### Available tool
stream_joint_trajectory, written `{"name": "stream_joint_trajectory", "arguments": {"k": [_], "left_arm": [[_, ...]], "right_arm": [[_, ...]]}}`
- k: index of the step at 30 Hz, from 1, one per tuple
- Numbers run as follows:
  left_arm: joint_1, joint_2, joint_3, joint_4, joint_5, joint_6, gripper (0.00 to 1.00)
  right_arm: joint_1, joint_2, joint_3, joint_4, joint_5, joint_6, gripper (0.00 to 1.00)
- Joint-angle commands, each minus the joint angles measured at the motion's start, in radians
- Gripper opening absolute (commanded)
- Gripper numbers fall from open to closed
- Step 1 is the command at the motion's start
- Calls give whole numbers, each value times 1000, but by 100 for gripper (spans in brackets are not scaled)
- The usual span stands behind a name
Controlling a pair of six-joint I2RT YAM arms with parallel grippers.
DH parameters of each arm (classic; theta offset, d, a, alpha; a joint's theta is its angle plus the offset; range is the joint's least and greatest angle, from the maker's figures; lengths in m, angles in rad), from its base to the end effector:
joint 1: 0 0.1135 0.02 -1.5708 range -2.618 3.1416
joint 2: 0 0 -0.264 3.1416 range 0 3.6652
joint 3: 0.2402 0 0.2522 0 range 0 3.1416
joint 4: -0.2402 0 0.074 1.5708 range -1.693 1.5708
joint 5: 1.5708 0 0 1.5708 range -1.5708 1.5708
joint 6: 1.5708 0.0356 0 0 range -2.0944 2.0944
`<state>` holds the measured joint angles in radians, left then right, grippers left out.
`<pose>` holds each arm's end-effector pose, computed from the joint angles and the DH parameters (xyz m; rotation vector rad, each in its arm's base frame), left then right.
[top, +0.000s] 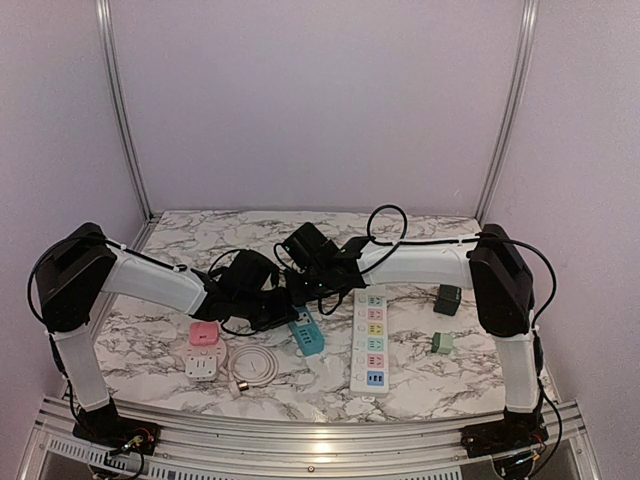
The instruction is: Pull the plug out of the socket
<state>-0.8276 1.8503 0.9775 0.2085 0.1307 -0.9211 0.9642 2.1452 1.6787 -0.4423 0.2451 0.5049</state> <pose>0.2553 -0.2846 0.1508 -0.0366 2.4623 -1.0230 0.2784 0.3861 0.1929 -0.4606 2.4298 0.3432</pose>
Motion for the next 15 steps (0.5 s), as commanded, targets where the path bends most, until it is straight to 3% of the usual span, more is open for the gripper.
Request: {"name": "stream_joint_trajectory", "arguments": {"k": [1,15], "left_arm": [[-3,21,-10,-33,-30,-21,0],[-1,55,-10,-119,-74,-39,0]], "right_arm": [[18,-26,3,33,7,6,1],[19,-81,-28,55,13,5,1]]}}
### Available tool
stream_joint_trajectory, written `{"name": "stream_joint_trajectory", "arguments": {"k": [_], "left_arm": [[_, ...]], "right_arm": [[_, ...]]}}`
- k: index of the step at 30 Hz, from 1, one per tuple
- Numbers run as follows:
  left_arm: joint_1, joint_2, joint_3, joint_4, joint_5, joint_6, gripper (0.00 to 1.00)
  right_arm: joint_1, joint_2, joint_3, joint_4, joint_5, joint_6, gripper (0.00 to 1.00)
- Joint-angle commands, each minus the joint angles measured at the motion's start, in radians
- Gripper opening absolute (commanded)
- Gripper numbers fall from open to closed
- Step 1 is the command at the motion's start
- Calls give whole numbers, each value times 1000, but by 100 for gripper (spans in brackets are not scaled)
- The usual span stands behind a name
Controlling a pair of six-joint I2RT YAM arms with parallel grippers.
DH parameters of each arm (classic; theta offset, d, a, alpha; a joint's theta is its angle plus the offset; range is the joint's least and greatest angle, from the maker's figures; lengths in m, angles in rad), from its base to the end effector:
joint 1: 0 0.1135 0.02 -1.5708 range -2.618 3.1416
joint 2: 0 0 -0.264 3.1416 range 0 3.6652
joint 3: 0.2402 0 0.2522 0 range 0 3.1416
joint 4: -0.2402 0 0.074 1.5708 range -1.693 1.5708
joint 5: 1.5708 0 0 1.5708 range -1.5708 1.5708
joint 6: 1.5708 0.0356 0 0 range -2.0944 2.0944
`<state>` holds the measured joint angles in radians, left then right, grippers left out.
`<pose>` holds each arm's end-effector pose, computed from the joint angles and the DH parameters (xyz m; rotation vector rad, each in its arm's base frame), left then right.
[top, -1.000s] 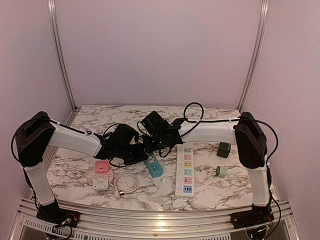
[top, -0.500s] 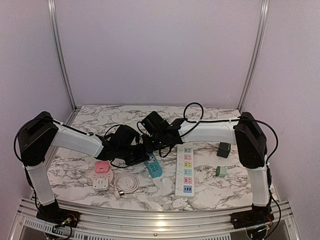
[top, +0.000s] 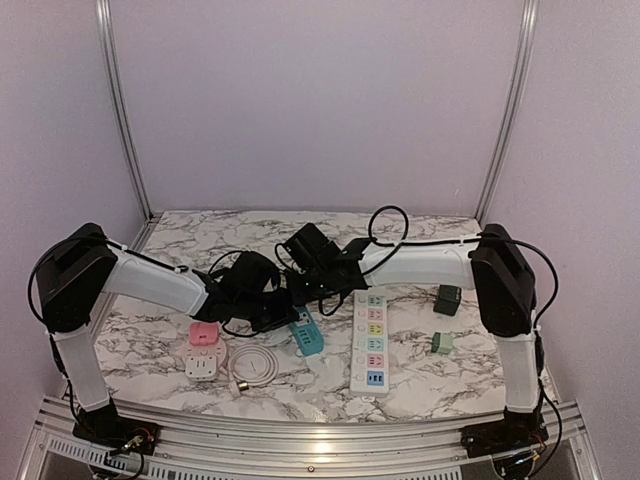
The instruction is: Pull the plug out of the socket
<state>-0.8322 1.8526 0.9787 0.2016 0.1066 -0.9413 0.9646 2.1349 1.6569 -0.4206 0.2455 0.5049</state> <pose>0.2545 -0.2852 0.1496 -0.0711 2.4656 -1.0045 0.2771 0.3845 0.1923 -0.4576 2.4216 0.3513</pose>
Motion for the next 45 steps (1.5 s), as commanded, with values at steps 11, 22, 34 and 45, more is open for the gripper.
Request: {"name": "stream_joint_trajectory", "arguments": {"k": [11,22,34,45], "left_arm": [[2,56,-24,-128,-57,-27,0],[0,11,40,-172,-62,26,0],[-1,-59,127,-265,-48,120,0],[-1,-192,125,-369,-91,183,0]], "right_arm": [[20,-110,-17,41,20,3,1],[-18,-186,-9,27,-14,-58,2],[-207,-236,36,112,-229,-144,6],[-391,-116,117,284,-500,-91,7]]}}
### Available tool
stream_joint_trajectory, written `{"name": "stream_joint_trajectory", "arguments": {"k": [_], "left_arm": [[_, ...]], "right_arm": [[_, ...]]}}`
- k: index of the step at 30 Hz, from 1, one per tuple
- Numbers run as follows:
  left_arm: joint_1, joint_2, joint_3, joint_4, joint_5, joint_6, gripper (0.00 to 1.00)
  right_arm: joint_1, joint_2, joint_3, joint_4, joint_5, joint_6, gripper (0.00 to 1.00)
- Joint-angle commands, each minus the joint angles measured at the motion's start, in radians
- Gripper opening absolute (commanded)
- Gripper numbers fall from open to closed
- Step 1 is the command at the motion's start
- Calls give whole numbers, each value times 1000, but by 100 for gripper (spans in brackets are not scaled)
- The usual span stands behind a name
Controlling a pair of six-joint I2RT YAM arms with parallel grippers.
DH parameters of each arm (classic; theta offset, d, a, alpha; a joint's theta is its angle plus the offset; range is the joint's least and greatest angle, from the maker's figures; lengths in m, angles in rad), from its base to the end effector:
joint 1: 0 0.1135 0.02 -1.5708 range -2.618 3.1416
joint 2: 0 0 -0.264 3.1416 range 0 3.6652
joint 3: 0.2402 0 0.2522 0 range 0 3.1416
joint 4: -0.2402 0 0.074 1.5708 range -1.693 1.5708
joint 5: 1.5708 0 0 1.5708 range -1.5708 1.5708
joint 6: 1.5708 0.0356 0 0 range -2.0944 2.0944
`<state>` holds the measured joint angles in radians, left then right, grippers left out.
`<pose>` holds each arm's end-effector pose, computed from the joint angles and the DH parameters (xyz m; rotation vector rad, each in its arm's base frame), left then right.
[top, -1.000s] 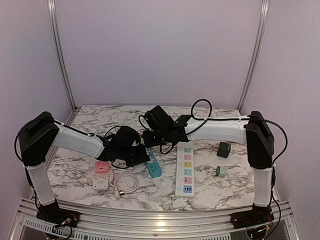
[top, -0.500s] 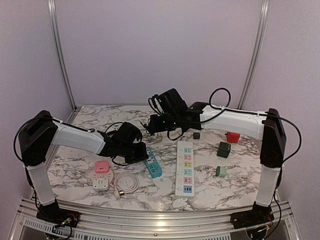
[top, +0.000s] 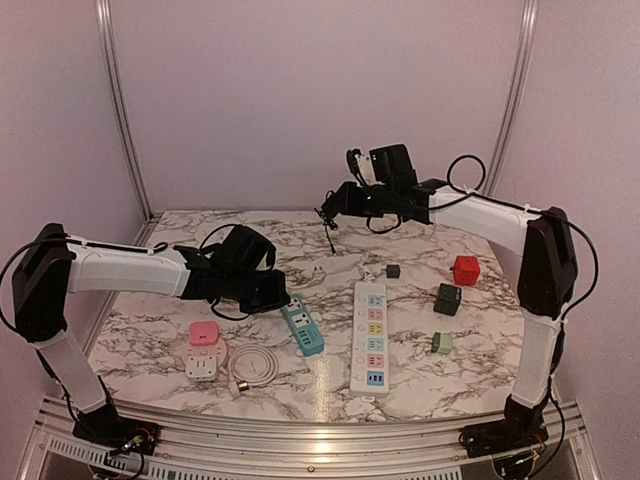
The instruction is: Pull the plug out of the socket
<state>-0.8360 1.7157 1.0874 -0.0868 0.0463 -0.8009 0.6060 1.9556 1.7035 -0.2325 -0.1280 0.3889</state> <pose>0.2497 -0.2788 0.2075 0.0690 2.4529 -0.8558 0.3821 0.2703 0.3043 -0.3133 2.1130 0.7351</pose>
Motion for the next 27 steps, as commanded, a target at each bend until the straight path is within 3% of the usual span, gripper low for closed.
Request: {"name": "stream_joint_trajectory", "arguments": {"k": [1,14,27], "left_arm": [[4,-63,13,-87,-36,46,0],[13,-147,-42,-129,-71,57,0],[15,-142,-56,-117,-79,47,0]], "right_arm": [[-37,85,86,100,-134,30,7],[-49,344,287,166,-276,184,7],[-125,402,160,223,-326,271,7]]}}
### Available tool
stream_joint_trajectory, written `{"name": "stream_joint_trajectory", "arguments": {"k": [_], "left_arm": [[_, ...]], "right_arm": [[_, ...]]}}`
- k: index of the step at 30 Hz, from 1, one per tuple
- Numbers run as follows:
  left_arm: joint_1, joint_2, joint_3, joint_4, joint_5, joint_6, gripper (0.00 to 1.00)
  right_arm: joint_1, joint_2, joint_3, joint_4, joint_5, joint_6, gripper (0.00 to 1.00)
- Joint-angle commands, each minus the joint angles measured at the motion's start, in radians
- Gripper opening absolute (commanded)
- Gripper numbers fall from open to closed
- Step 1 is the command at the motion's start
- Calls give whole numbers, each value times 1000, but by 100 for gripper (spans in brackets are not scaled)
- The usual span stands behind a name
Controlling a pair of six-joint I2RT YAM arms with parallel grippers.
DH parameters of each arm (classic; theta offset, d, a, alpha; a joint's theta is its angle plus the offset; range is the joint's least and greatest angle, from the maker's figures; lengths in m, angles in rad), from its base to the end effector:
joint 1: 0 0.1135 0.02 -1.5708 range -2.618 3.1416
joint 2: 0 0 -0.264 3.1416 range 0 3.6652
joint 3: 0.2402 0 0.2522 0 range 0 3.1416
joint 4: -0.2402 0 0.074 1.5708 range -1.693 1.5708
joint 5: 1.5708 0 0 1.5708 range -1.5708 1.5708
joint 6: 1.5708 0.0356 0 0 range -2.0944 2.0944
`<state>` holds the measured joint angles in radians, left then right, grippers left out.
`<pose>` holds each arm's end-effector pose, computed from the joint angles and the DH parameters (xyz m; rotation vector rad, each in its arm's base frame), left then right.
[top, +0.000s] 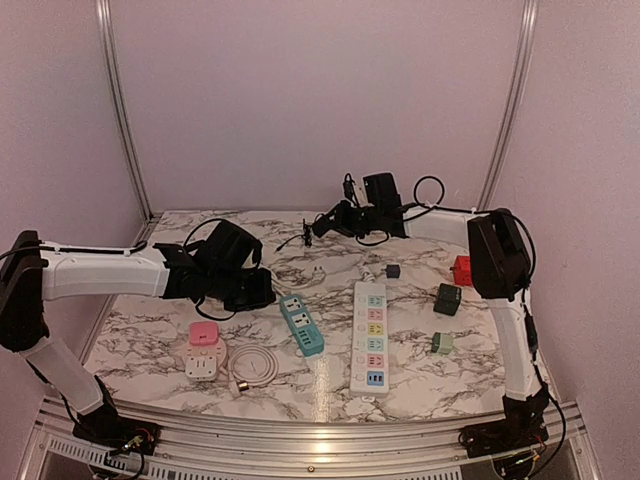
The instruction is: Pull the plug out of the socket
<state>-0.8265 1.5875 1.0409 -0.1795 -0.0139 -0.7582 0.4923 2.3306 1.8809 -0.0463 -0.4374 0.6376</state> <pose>0.2353 -0.2548 0.2286 0.0754 2.4293 -0.7658 0.4705 0.2695 0.2019 -0.1310 2.2170 1.1157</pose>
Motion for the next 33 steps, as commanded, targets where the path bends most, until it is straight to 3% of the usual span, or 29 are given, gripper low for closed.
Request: {"name": "stream_joint_trajectory", "arguments": {"k": [1,9,17,27,33], "left_arm": [[6,-14,-9,-26,-21,3,0],[41,-113,-78,-46,-92,-22,0],[82,-253,-170,-106,-171,-58,0],[127,-427,-282,-284,-373,-151,0],[173,-478,-375,-316,-385,-192,0]], "right_arm": [[-12,30,-21,37,-14,21,7],[-14,59,-54,30,20,-9,7],[-14,74,-75,20,43,-27,14],[-14,90,-94,29,49,-23,20],[-14,93,-92,11,60,-36,28]]}}
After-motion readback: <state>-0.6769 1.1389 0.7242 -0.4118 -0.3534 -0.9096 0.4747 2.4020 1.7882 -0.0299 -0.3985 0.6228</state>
